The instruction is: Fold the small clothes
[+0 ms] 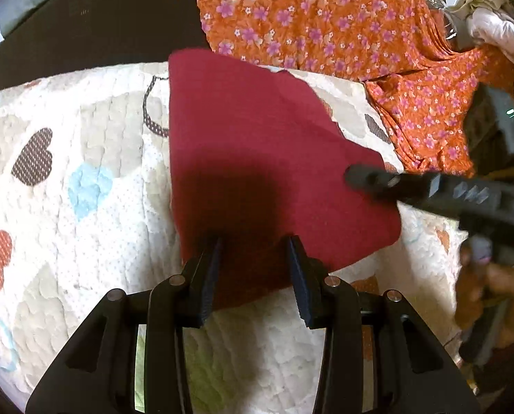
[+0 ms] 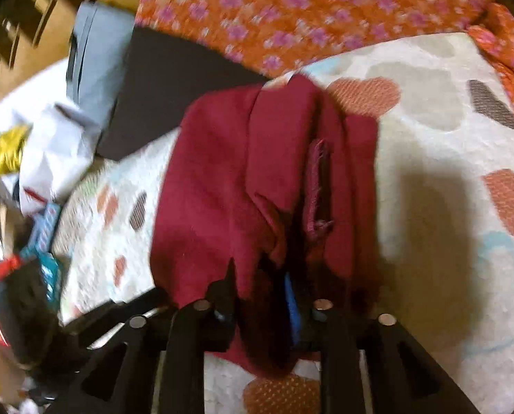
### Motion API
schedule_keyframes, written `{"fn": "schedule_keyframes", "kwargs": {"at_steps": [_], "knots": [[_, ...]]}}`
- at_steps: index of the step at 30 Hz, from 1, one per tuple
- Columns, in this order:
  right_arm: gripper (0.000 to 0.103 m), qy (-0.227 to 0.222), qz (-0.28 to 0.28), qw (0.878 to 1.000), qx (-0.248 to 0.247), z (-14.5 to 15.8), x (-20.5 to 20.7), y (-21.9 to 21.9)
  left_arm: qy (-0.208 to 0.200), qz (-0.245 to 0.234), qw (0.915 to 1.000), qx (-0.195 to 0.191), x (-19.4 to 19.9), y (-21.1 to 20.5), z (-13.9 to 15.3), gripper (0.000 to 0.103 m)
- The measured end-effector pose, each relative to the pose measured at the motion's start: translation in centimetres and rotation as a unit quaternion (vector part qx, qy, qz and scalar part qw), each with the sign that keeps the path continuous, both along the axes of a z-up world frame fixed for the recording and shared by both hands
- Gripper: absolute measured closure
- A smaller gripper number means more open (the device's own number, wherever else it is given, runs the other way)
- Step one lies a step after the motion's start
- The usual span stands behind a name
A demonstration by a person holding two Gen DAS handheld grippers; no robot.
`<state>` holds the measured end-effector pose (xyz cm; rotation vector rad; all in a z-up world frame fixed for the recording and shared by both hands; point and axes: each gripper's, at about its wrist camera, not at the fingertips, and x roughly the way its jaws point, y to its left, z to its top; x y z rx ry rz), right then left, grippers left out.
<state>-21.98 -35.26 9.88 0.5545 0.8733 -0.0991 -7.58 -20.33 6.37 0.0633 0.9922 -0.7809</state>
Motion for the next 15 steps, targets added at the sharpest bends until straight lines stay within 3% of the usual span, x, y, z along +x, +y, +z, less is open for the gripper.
{"fn": "schedule_keyframes", "kwargs": {"at_steps": [4, 5, 7, 11, 14, 15], "knots": [[0.075, -0.041, -0.016, 0.999, 0.000, 2.4, 0.8, -1.2, -0.001, 0.003, 1.0000, 0.001, 0.4, -0.8, -0.2, 0.067], [0.070, -0.039, -0.024, 0.999, -0.009, 2.5, 1.5, -1.5, -0.002, 0.003, 1.0000, 0.002, 0.4, -0.9, -0.2, 0.066], [0.067, -0.024, -0.037, 0.999, -0.016, 2.2, 3.4, -2.2, -0.006, 0.000, 1.0000, 0.002, 0.2, -1.0, -0.3, 0.063], [0.067, -0.017, -0.033, 0.999, 0.018, 0.1, 7.4, -3.4, -0.010, 0.000, 1.0000, -0.001, 0.1, -0.9, -0.6, 0.063], [0.089, -0.008, -0.034, 0.999, -0.001, -1.4, 8.6, -3.6, -0.019, -0.006, 0.9998, -0.003, -0.1, -0.8, -0.4, 0.062], [0.092, -0.007, -0.031, 0.999, -0.014, -1.3, 8.7, -3.4, -0.023, -0.009, 0.9997, -0.006, -0.3, -0.8, -0.2, 0.062]]}}
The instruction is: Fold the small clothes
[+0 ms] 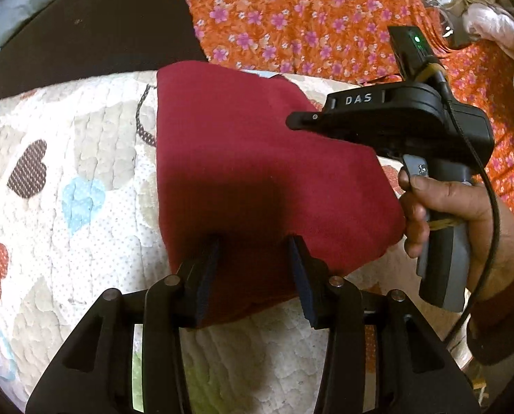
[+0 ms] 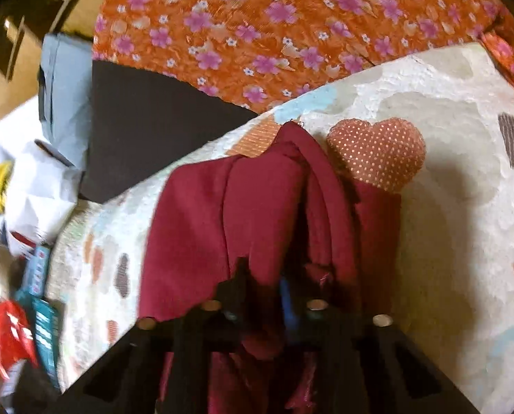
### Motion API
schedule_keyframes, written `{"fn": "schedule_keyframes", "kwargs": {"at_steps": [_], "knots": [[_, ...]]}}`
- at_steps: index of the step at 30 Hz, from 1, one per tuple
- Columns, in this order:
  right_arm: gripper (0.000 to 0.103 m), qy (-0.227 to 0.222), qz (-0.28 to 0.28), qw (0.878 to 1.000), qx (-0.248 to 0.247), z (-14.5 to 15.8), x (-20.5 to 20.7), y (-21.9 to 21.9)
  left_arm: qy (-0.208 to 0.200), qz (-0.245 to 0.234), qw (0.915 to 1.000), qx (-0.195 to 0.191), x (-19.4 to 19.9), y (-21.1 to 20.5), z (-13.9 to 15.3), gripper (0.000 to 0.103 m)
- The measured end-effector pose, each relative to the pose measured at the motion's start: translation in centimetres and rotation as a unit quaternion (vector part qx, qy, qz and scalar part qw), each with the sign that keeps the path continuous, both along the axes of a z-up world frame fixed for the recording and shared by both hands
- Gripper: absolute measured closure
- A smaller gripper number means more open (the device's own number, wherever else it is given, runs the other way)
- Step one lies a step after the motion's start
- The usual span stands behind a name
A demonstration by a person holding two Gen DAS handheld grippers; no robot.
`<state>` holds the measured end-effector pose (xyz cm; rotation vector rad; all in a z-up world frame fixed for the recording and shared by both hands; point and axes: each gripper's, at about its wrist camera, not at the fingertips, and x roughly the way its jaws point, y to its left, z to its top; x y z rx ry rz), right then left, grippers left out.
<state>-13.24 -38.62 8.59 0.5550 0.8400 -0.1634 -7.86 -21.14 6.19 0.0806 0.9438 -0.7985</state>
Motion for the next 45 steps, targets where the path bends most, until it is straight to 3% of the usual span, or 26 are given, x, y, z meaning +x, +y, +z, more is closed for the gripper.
{"fn": "schedule_keyframes", "kwargs": {"at_steps": [4, 6, 11, 14, 18, 26, 31, 36, 39, 41, 42, 43, 44, 45], "knots": [[0.095, -0.008, 0.026, 0.994, -0.107, 3.0, -0.8, 1.5, 0.000, -0.026, 0.9990, -0.037, -0.6, -0.5, 1.3, 0.062], [0.095, -0.001, 0.029, 0.988, -0.155, 4.1, -1.0, 2.0, 0.002, -0.035, 0.9987, -0.037, -0.6, -1.0, 1.1, 0.062], [0.095, 0.051, 0.025, 0.978, -0.199, 1.0, -0.3, 1.7, 0.011, -0.033, 0.9990, -0.028, 0.0, -1.3, 0.0, 0.062], [0.094, 0.043, 0.017, 0.979, -0.200, 0.3, -0.4, 1.7, 0.008, -0.032, 0.9991, -0.025, 0.0, -1.2, -0.1, 0.062], [0.094, 0.034, 0.018, 0.987, -0.156, 1.9, -1.3, 1.4, -0.001, -0.025, 0.9995, -0.018, -0.2, -1.2, -0.1, 0.062], [0.090, -0.001, 0.032, 0.993, -0.114, 4.9, -4.8, 4.4, 0.000, -0.020, 0.9996, -0.020, 0.0, -1.0, -0.1, 0.062], [0.089, -0.001, 0.061, 0.994, -0.090, 3.9, -5.1, 5.9, -0.004, -0.020, 0.9996, -0.018, -0.1, -1.0, -0.1, 0.062], [0.089, 0.037, 0.050, 0.989, -0.134, 0.9, -4.6, 5.2, 0.001, -0.022, 0.9995, -0.024, -0.1, -0.5, 0.1, 0.062], [0.089, 0.019, 0.042, 0.993, -0.107, 1.1, -5.5, 4.7, 0.011, 0.001, 0.9989, -0.046, 0.3, 1.3, 0.8, 0.062], [0.089, 0.001, 0.038, 0.995, -0.090, 2.0, -6.3, 4.3, 0.020, 0.025, 0.9974, -0.065, 1.4, 2.5, 1.4, 0.050], [0.083, -0.011, 0.030, 0.996, -0.085, 2.5, -6.8, 4.0, 0.024, 0.038, 0.9963, -0.074, 2.1, 3.0, 1.5, 0.034], [0.073, -0.019, 0.018, 0.996, -0.086, 2.9, -7.3, 3.6, 0.029, 0.055, 0.9946, -0.083, 2.9, 3.6, 1.6, 0.026], [0.046, -0.024, 0.005, 0.996, -0.087, 3.1, -7.5, 3.0, 0.035, 0.072, 0.9925, -0.093, 3.7, 4.0, 1.6, 0.025], [0.029, -0.025, -0.007, 0.996, -0.086, 3.0, -7.6, 2.5, 0.043, 0.080, 0.9912, -0.097, 4.3, 4.1, 1.5, 0.025]]}}
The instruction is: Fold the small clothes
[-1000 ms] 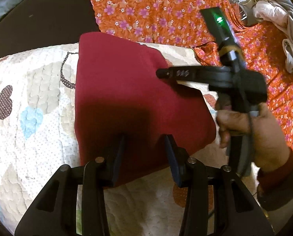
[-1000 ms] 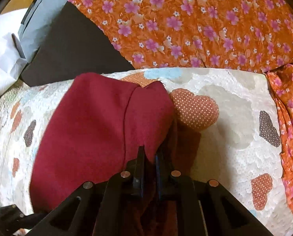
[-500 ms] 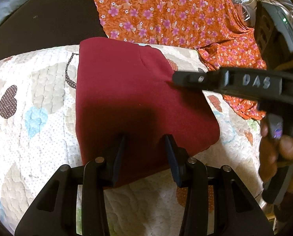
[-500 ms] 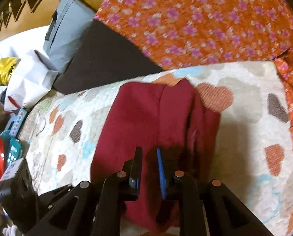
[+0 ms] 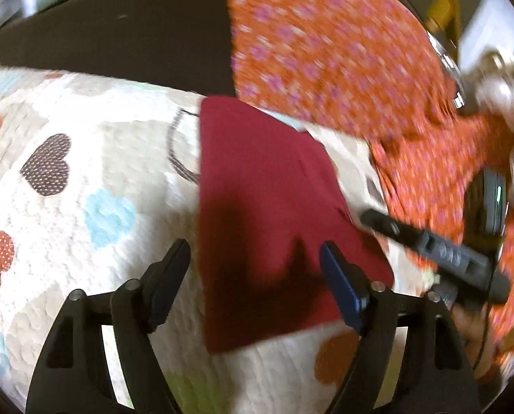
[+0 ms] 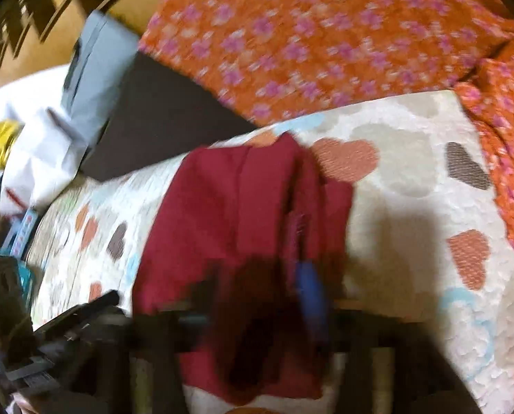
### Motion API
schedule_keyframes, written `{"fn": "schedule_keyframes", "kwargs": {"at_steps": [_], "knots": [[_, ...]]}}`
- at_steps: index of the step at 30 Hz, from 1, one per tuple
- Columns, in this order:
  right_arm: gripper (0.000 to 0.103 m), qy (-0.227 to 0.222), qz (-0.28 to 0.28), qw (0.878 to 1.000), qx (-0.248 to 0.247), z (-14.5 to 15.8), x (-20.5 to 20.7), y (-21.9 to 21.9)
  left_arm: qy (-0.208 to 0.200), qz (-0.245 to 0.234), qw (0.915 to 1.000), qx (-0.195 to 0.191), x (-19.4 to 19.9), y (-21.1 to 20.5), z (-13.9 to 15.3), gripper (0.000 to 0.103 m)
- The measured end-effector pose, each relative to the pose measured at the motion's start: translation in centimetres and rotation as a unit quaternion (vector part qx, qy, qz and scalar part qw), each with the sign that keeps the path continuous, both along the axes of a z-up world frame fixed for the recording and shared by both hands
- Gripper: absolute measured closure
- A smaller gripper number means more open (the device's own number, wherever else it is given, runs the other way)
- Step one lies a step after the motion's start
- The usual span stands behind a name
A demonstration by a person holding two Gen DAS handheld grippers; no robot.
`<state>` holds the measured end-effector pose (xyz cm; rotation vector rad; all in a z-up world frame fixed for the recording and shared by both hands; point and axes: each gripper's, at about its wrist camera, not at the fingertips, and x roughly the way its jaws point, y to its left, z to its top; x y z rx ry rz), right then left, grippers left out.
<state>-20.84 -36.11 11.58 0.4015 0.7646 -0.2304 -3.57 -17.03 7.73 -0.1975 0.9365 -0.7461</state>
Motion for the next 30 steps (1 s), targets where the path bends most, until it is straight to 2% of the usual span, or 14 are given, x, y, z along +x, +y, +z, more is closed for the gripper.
{"fn": "schedule_keyframes", "kwargs": {"at_steps": [2, 6, 10, 11, 12, 13, 15, 18, 22, 25, 27, 28, 30], "knots": [[0.029, 0.004, -0.022, 1.000, 0.020, -0.9, 0.2, -1.5, 0.018, -0.010, 0.9998, 0.001, 1.2, -0.6, -0.4, 0.025], [0.029, 0.020, -0.021, 0.995, 0.095, -3.7, 1.9, -3.8, 0.026, -0.043, 0.9975, 0.050, 2.7, -3.8, -2.2, 0.025], [0.024, 0.004, -0.018, 0.987, 0.163, -5.9, 3.0, -5.1, 0.044, -0.054, 0.9971, 0.032, 3.4, -4.9, -3.8, 0.023], [0.026, -0.002, -0.017, 0.986, 0.165, -5.9, 3.0, -5.1, 0.043, -0.055, 0.9972, 0.028, 3.4, -4.6, -3.9, 0.025], [0.036, 0.000, -0.015, 0.986, 0.164, -5.7, 3.0, -4.9, 0.041, -0.056, 0.9972, 0.025, 3.2, -4.5, -3.7, 0.031], [0.040, 0.000, -0.011, 0.987, 0.159, -5.4, 2.9, -4.5, 0.035, -0.059, 0.9974, 0.024, 2.9, -4.2, -3.4, 0.039], [0.050, 0.000, -0.004, 0.990, 0.138, -4.2, 2.6, -3.4, 0.028, -0.064, 0.9973, 0.024, 2.1, -3.4, -2.1, 0.045], [0.053, -0.007, 0.017, 0.991, 0.133, -2.5, 1.6, -1.6, 0.020, -0.058, 0.9979, 0.019, 0.3, -1.2, -0.1, 0.045], [0.053, -0.001, 0.047, 0.989, 0.143, -1.4, -0.7, 2.2, 0.025, -0.047, 0.9978, 0.040, -2.5, 2.6, 1.0, 0.045], [0.053, 0.017, 0.058, 0.985, 0.160, -2.4, -2.0, 4.8, 0.046, -0.037, 0.9956, 0.072, -4.2, 4.7, -0.3, 0.045], [0.051, 0.049, 0.055, 0.986, 0.147, -3.8, -2.1, 6.1, 0.058, -0.026, 0.9930, 0.100, -5.0, 5.1, -1.7, 0.045], [0.051, 0.068, 0.047, 0.988, 0.131, -4.4, -2.1, 6.4, 0.059, -0.018, 0.9926, 0.105, -5.3, 5.4, -2.1, 0.044], [0.047, 0.077, 0.035, 0.989, 0.121, -4.5, -2.5, 6.6, 0.054, -0.003, 0.9936, 0.100, -6.0, 5.9, -2.0, 0.041]]}}
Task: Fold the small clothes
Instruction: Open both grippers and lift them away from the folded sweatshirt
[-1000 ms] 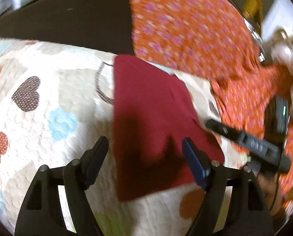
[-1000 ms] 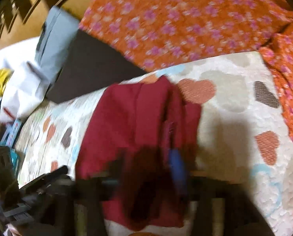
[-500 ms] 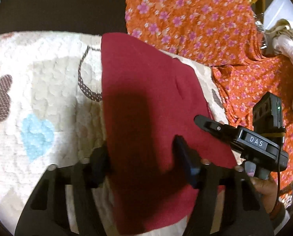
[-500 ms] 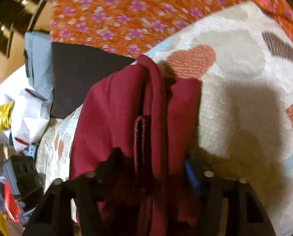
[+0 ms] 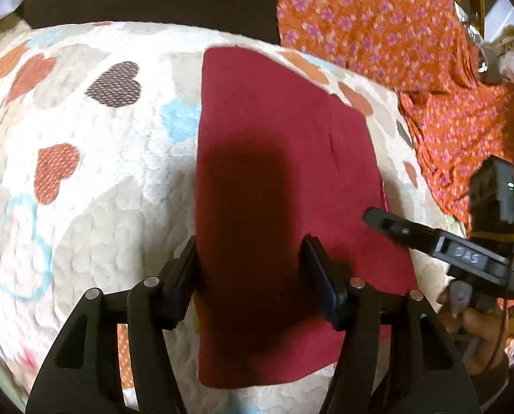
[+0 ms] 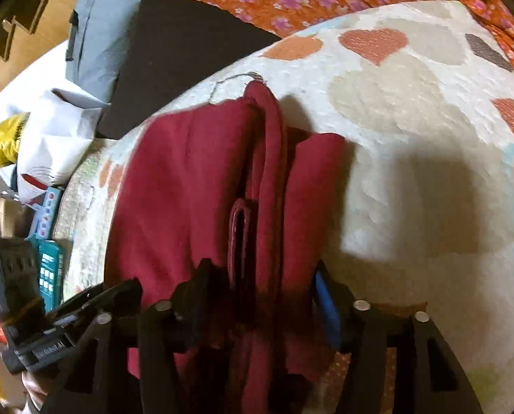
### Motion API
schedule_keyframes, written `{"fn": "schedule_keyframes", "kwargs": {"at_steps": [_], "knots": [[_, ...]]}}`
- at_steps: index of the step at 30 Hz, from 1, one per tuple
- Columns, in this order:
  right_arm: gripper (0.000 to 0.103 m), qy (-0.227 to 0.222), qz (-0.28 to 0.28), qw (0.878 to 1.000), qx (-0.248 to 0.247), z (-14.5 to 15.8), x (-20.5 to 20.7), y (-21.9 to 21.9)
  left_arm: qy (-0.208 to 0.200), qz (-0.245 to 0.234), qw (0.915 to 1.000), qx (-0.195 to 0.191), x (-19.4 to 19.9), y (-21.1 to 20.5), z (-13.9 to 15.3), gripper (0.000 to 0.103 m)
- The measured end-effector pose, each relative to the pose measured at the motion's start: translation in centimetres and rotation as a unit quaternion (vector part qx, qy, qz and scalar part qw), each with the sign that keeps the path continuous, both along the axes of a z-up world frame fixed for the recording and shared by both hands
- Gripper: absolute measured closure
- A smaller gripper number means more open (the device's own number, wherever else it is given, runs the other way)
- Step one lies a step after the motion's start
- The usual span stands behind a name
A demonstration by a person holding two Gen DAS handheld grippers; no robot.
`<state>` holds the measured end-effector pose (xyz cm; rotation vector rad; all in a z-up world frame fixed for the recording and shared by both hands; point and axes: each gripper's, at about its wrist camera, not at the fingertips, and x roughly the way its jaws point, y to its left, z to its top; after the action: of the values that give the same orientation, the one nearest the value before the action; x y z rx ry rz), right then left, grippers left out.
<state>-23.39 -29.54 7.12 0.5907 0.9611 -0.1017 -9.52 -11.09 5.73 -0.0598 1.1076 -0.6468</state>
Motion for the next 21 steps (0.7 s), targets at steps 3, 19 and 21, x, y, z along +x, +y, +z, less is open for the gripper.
{"fn": "schedule_keyframes", "kwargs": {"at_steps": [3, 19, 21], "knots": [[0.047, -0.010, -0.012, 0.999, -0.028, 2.3, -1.1, 0.5, -0.013, 0.014, 0.9998, 0.009, -0.6, 0.6, 0.8, 0.040], [0.050, -0.001, 0.064, 0.992, -0.105, 1.3, -2.9, 6.7, -0.128, 0.044, 0.9894, 0.053, -4.4, 1.5, 4.9, 0.040], [0.050, -0.013, 0.062, 0.992, -0.105, 2.2, -3.4, 6.9, -0.141, 0.043, 0.9873, 0.061, -4.8, 1.3, 5.2, 0.040]]}}
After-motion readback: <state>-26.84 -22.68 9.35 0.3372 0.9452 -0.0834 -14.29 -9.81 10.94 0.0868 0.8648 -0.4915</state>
